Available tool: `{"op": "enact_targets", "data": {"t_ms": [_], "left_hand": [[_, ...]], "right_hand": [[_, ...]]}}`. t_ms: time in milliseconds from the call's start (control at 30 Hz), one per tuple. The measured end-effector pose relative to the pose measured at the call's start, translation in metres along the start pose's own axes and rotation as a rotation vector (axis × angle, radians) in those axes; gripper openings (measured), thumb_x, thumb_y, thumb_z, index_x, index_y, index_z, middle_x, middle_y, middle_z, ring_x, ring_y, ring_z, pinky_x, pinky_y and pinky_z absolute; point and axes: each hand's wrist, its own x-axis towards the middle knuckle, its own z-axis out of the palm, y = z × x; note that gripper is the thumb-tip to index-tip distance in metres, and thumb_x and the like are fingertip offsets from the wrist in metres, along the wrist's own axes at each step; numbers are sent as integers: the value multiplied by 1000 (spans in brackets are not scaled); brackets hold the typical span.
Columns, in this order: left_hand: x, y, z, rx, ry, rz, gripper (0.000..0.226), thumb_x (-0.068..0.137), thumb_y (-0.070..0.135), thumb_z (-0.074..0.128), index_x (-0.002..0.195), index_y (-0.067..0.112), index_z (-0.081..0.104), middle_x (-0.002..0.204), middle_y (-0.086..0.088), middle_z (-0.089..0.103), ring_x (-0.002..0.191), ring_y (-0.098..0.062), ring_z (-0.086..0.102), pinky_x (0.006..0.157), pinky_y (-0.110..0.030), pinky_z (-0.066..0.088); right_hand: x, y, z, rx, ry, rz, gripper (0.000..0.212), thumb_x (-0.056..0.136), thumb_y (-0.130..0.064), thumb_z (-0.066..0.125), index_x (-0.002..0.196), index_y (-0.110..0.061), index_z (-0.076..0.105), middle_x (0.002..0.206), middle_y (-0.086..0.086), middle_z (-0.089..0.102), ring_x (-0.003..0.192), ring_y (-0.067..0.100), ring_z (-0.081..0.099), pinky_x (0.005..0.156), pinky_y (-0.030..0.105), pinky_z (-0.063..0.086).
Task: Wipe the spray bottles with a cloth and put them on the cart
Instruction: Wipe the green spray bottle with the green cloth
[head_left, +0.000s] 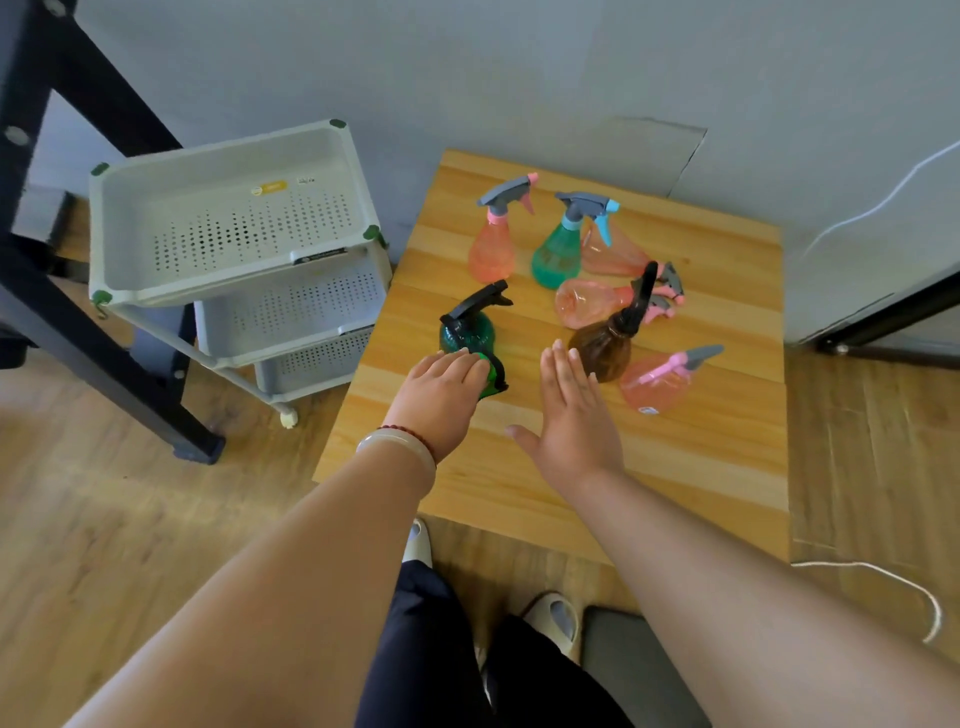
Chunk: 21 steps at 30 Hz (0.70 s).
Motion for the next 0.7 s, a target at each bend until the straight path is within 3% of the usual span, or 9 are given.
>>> {"op": "enact_targets", "data": {"t_ms": [200, 267, 367, 433, 533, 600, 700], "left_hand": [[-1, 12, 39, -32, -9, -2, 51, 102, 4, 40, 151, 3, 31, 159, -13, 33, 149, -26, 27, 122, -36, 13], [0, 14, 52, -42, -28, 28, 50, 94, -2, 52, 144, -2, 44, 149, -20, 46, 141, -33, 42, 118, -42, 27], [6, 10, 76, -72, -38, 80, 55, 65, -10, 79, 118, -7, 64, 119, -24, 67, 110, -39, 67, 95, -50, 52], [13, 6, 89, -65, -21, 89, 55, 67, -11, 78, 119, -7, 63, 121, -25, 66, 113, -40, 66, 96, -51, 51], [24, 2, 109, -86, -18, 83, 50, 92, -5, 53, 141, -4, 47, 148, -22, 47, 140, -36, 43, 116, -46, 30], [30, -1, 121, -90, -32, 51, 50, 98, -1, 46, 147, -1, 39, 154, -18, 39, 145, -33, 35, 119, -41, 23], [39, -4, 140, -115, -23, 57, 49, 88, -5, 60, 137, -6, 51, 141, -23, 53, 132, -38, 51, 111, -44, 38]], "right_hand": [[-9, 21, 29, -5, -16, 7, 94, 97, -57, 44, 155, -12, -15, 163, 3, -21, 151, 18, -17, 120, 31, -8], [-8, 28, 40, -3, -14, 31, 94, 97, -58, 44, 155, -11, -14, 163, 4, -21, 151, 19, -17, 120, 31, -8], [1, 35, 56, 5, -27, 68, 95, 96, -60, 42, 155, -11, -15, 163, 4, -21, 150, 19, -18, 121, 32, -7], [10, 39, 68, 19, -12, 82, 95, 96, -60, 42, 155, -11, -14, 163, 4, -20, 150, 18, -18, 121, 32, -6], [20, 45, 88, 52, 8, 89, 95, 96, -60, 43, 155, -12, -13, 164, 3, -19, 147, 14, -22, 120, 31, -8], [25, 49, 99, 67, 18, 83, 95, 96, -61, 42, 155, -12, -13, 163, 3, -18, 141, 9, -27, 118, 30, -12], [33, 56, 116, 78, 43, 68, 94, 95, -64, 40, 155, -12, -11, 164, 2, -16, 138, 7, -27, 115, 27, -14]]}}
